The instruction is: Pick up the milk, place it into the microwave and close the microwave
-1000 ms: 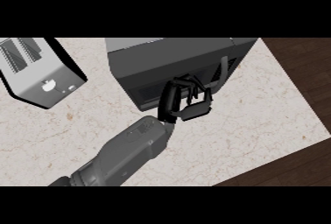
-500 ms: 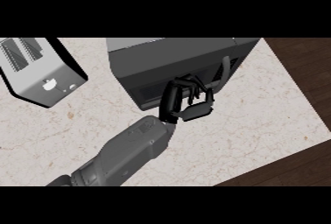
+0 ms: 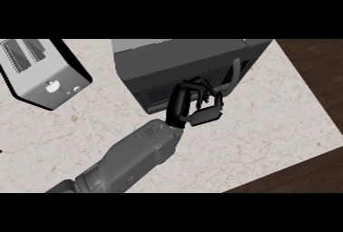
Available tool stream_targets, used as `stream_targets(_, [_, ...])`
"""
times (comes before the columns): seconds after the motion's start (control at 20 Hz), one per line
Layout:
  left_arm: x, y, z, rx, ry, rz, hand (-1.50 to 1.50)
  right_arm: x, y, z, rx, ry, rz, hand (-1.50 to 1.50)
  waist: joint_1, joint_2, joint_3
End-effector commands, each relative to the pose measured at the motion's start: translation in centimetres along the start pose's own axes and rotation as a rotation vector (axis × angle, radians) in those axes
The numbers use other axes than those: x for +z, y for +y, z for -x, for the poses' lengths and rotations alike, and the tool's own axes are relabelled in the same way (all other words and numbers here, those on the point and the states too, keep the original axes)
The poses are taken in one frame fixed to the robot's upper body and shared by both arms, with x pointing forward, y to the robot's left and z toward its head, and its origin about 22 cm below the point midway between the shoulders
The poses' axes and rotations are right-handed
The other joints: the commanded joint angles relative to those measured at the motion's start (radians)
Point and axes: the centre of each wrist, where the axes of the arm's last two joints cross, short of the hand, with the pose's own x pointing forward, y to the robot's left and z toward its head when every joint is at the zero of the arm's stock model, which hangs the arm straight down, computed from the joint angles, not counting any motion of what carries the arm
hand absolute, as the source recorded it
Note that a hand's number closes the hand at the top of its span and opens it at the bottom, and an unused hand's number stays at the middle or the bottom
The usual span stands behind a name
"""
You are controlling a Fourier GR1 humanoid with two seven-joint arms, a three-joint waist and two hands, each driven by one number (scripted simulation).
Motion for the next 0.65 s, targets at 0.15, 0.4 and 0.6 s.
stream_targets(0.15, [-2.9, 0.5, -1.1, -0.013, -0.019, -0.041, 1.5, -0.3, -0.9, -0.1, -0.031, -0.025, 0.001, -1.5, 0.005, 0.011, -0.002])
stream_targets(0.4, [-2.9, 0.3, -1.2, -0.002, -0.015, -0.04, 1.5, -0.5, -1.5, -0.4, -0.036, -0.011, -0.011, -1.5, -0.001, 0.014, -0.002])
stream_targets(0.6, [-2.8, 0.3, -1.0, -0.006, -0.017, -0.033, 1.5, -0.5, -1.9, -0.3, -0.043, -0.018, 0.01, -1.5, 0.007, 0.015, 0.0])
